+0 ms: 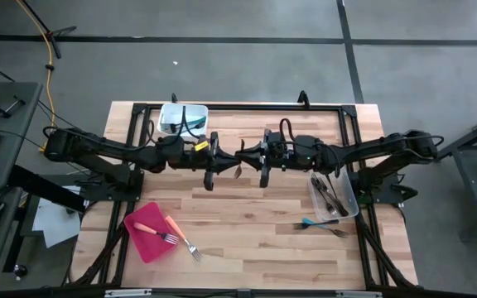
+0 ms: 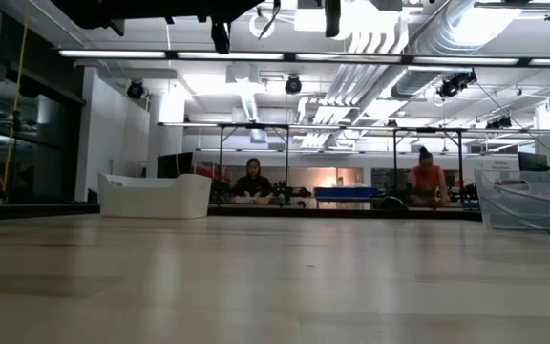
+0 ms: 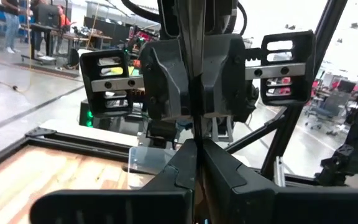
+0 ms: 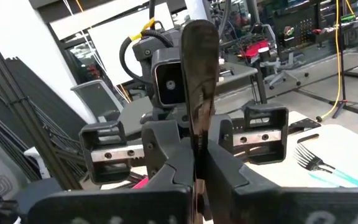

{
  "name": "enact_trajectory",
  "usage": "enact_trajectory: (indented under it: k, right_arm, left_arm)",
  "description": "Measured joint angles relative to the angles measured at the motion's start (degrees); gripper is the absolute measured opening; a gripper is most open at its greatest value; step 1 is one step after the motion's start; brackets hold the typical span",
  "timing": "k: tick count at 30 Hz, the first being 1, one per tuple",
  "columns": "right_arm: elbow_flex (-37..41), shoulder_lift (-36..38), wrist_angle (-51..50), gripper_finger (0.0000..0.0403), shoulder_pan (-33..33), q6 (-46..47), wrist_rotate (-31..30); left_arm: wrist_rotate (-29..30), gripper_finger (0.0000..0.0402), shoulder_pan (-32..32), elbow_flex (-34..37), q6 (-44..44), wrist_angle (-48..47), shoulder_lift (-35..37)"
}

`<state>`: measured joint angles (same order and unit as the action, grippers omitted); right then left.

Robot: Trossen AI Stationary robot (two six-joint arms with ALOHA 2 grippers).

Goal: Sort silverware by color (type)
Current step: Put the black fork into the transparent bin

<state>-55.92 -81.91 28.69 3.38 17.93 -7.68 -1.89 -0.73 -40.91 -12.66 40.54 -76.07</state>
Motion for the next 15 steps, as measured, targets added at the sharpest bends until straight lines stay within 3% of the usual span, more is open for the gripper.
enact_trajectory:
  k: [15]
  right_arm:
    - [0.07,0.88,-1.36,0.0001,0.02,-1.35,0.34]
  left_arm:
    - [0.07,0.0103,-0.39,-0.04,-1.46,-3.61,2.68]
